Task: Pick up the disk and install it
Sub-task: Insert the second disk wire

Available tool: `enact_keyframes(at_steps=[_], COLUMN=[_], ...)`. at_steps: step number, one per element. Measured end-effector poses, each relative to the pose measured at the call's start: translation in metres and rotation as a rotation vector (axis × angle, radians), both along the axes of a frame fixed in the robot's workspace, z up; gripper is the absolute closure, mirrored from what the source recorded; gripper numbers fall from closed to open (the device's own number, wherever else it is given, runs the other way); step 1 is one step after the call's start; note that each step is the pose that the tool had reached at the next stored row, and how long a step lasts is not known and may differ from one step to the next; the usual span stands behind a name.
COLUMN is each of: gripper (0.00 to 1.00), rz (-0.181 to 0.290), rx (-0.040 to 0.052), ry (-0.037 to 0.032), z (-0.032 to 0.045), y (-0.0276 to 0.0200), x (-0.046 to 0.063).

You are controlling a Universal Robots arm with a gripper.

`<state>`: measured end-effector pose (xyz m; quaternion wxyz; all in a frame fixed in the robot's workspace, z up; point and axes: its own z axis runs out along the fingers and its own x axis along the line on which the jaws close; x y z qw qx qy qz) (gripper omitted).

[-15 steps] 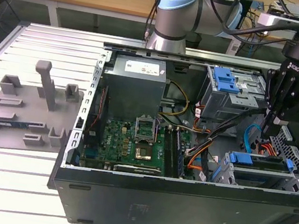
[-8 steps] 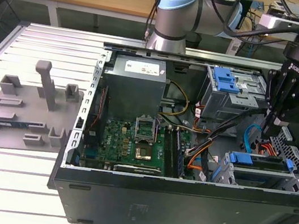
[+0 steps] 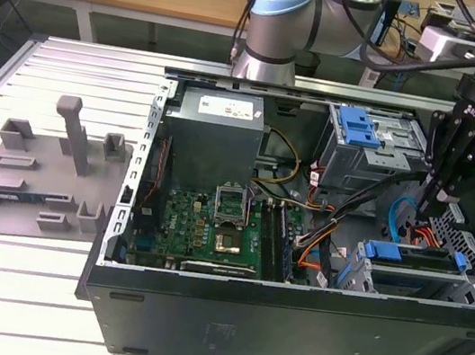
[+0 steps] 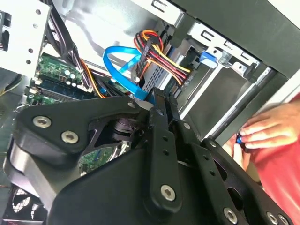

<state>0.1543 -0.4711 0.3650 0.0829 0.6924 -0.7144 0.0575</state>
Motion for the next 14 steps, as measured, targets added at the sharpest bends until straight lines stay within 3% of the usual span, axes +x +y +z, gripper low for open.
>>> enact_keyframes(at_steps=[5,10,14], gripper=[0.84,0.84,0.84], rz=[0.0,0.0,0.0], rx=[0.0359,0.0669,0.1062], ry=[0.0,0.0,0.0], z=[0.0,0.0,0.0], y=[-0.0092,-0.0251,-0.0375], x=[0.002,0.002,0.002])
